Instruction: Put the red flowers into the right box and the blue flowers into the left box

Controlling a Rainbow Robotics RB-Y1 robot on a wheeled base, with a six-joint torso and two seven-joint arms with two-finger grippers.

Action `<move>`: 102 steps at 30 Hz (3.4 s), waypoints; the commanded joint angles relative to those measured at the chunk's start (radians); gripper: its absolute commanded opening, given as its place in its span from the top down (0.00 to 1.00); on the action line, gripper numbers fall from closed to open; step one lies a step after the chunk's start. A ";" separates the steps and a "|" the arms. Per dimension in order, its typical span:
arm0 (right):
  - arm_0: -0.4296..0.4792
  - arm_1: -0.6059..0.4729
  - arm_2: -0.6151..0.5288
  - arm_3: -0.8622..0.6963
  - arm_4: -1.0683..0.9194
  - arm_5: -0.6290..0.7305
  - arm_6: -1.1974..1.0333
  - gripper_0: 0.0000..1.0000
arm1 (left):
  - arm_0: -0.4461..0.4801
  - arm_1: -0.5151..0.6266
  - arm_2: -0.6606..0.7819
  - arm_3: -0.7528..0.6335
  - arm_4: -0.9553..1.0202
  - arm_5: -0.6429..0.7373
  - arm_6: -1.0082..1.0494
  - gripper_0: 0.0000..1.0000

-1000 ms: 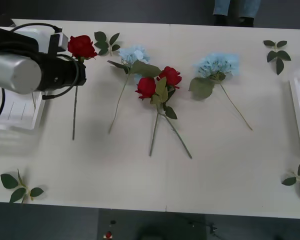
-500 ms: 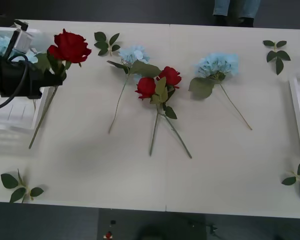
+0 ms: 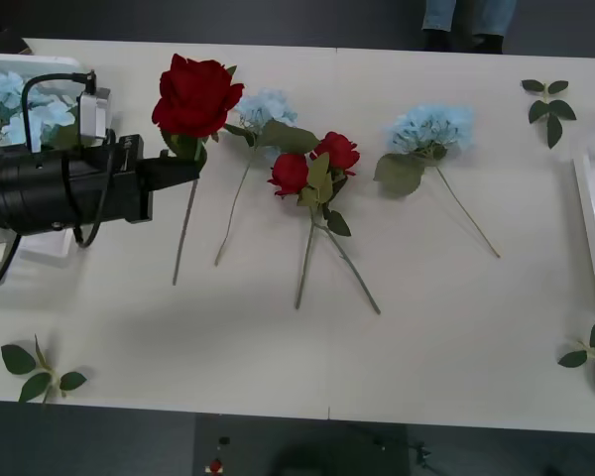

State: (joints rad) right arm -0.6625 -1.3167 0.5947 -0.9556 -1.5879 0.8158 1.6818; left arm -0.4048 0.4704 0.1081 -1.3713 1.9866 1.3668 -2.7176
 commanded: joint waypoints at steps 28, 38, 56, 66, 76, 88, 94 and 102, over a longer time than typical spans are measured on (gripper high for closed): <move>0.416 0.185 -0.512 -0.690 -0.380 0.283 0.536 0.00 | -0.080 -0.282 -0.441 -0.020 0.452 -0.609 0.012 1.00; 0.589 0.226 -0.559 -0.830 -0.554 0.388 0.799 0.00 | -0.120 -0.282 -0.452 -0.020 0.451 -0.644 0.012 1.00; 0.555 0.406 -0.474 -0.896 -0.552 0.307 0.851 0.00 | -0.135 -0.331 -0.479 -0.032 0.452 -0.644 0.012 1.00; 0.481 0.441 -0.345 -0.894 -0.544 0.125 0.871 0.00 | -0.131 -0.332 -0.495 -0.032 0.451 -0.646 0.012 1.00; 0.412 0.476 -0.268 -0.854 -0.540 0.048 0.874 0.00 | -0.128 -0.328 -0.495 -0.034 0.442 -0.647 0.012 1.00; 0.385 0.488 -0.248 -0.842 -0.540 0.017 0.872 1.00 | -0.123 -0.320 -0.495 -0.032 0.440 -0.647 0.012 1.00; 0.385 0.487 -0.248 -0.842 -0.540 0.016 0.871 1.00 | -0.123 -0.317 -0.495 -0.032 0.440 -0.647 0.012 1.00; 0.385 0.488 -0.248 -0.842 -0.541 0.016 0.871 1.00 | -0.114 -0.302 -0.495 -0.034 0.442 -0.649 0.012 0.58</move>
State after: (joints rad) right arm -0.2573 -0.8320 0.3505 -1.7818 -2.1306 0.8322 2.5246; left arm -0.5142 0.1526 -0.3870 -1.3715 2.4312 0.7263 -2.7176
